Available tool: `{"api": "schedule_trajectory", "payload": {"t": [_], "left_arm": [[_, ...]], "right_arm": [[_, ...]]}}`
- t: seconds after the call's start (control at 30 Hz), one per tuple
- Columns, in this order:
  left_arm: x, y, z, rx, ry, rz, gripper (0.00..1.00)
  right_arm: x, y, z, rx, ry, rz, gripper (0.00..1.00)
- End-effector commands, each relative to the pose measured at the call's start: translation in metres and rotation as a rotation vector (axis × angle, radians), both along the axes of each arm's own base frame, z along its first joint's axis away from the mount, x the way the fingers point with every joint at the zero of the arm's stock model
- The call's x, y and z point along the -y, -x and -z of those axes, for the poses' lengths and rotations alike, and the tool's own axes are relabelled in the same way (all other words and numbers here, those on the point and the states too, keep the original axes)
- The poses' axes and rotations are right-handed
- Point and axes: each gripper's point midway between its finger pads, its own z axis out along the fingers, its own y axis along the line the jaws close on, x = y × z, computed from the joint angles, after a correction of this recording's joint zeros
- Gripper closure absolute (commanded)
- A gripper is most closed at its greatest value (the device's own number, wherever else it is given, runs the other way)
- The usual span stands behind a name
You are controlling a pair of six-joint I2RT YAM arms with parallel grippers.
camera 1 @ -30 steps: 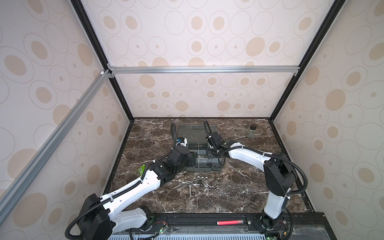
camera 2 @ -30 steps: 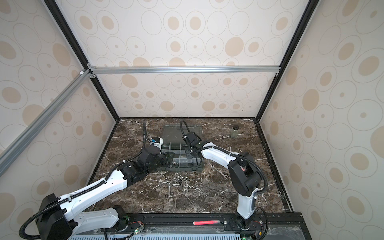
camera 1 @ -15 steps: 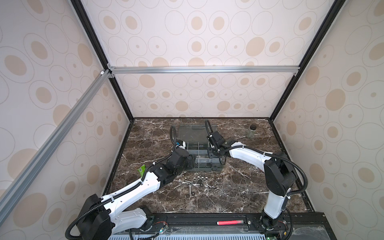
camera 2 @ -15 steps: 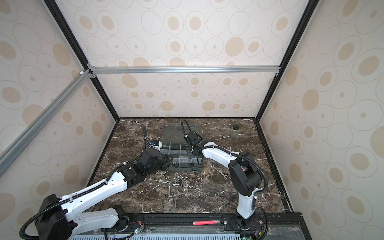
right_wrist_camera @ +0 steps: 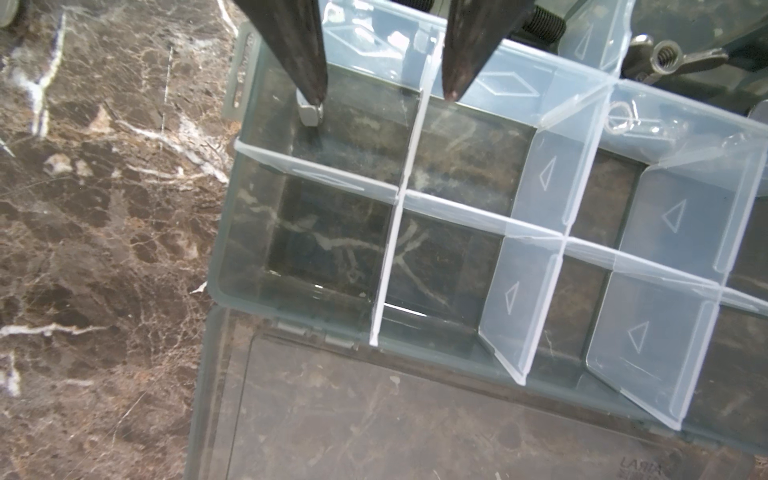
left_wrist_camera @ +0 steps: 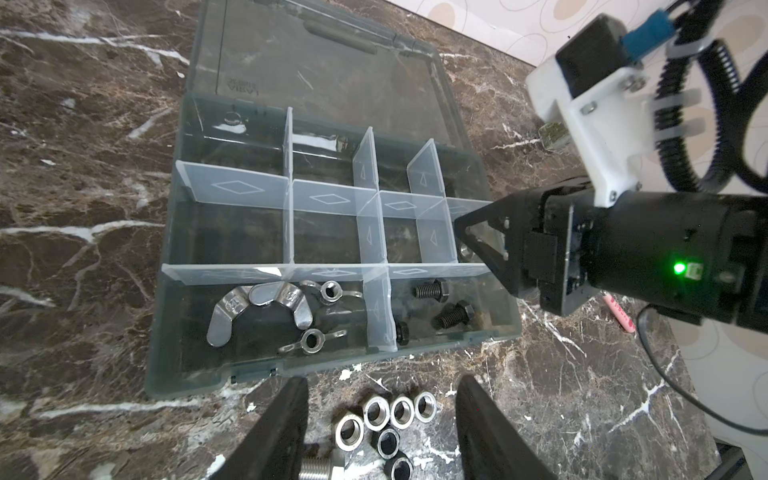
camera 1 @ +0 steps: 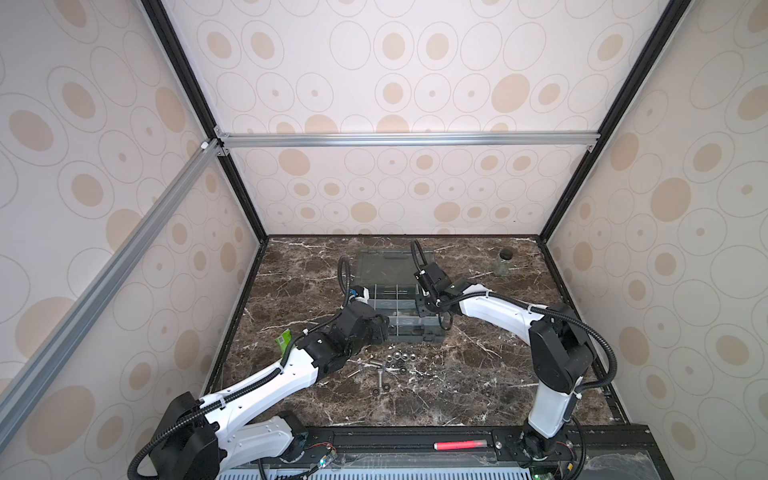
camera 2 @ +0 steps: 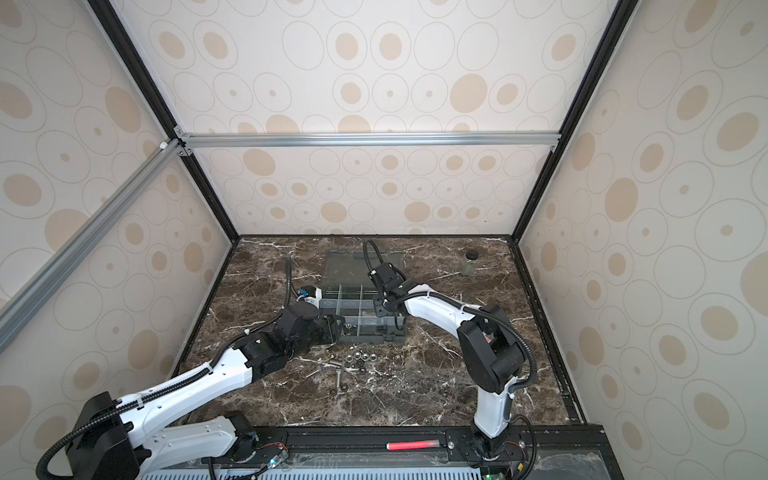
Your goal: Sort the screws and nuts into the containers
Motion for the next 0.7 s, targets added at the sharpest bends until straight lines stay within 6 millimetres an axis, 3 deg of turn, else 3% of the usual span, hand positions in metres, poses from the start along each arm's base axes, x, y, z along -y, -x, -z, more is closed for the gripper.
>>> {"api": "schedule_trajectory", "payload": {"t": [0.0,0.3,0.67], "left_arm": [[0.000,-0.002,0.000,-0.008,0.023,-0.014,0.43],[0.014,0.004,0.028,-0.086,-0.027,0.058,0.49],[0.072,0.010,0.048,-0.137,-0.142,0.246,0.50]], "right_arm": [[0.006,0.000,-0.011,0.028,-0.010,0.024,0.51],[0.011,0.002,-0.010,0.033,0.006,0.035,0.50],[0.023,0.000,-0.011,0.053,0.005,0.085,0.50]]}}
